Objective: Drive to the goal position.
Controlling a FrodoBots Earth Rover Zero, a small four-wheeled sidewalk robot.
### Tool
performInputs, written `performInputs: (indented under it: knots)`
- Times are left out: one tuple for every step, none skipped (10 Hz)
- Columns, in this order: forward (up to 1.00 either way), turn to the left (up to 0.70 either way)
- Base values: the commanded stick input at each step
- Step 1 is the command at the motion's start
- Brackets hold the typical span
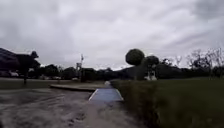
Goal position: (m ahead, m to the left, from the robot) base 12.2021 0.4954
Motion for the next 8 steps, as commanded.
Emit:
performInputs:
  knots:
    - [0.5, 0.0]
    - [0.5, 0.0]
    - [0.5, 0.0]
    - [0.5, 0.0]
    - [0.5, 0.0]
    - [0.5, 0.0]
    - [0.5, 0.0]
    - [0.5, 0.0]
